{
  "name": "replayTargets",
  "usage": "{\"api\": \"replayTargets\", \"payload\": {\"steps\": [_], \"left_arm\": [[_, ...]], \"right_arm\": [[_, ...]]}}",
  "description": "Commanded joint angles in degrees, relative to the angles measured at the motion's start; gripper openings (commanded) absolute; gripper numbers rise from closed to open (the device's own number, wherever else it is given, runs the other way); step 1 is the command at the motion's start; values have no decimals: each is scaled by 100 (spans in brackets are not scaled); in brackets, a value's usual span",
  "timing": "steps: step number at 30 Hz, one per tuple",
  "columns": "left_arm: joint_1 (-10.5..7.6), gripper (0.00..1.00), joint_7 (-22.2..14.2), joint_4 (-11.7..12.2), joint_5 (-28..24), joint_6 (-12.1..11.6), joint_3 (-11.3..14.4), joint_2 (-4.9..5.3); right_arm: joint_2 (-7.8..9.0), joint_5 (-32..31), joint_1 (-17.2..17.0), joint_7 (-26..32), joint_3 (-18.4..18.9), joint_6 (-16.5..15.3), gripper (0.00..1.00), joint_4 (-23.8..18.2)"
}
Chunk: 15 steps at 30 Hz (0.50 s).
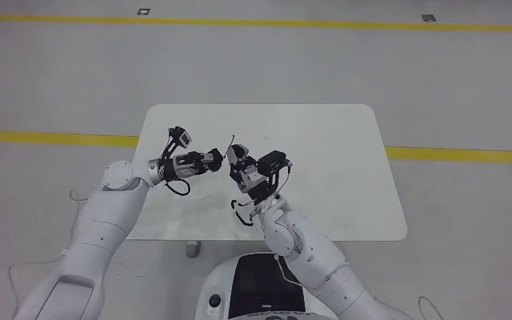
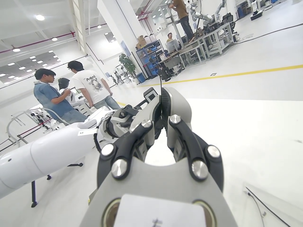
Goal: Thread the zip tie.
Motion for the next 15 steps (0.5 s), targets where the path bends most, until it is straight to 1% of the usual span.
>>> {"api": "replayTargets", "payload": {"steps": [1, 15], "left_arm": [[0, 0, 0, 0, 0, 0, 0, 0], [0, 0, 0, 0, 0, 0, 0, 0]], "right_arm": [[-3, -7, 2, 9, -1, 7, 0, 4], [-21, -54, 12, -40, 9, 38, 0, 38]]}}
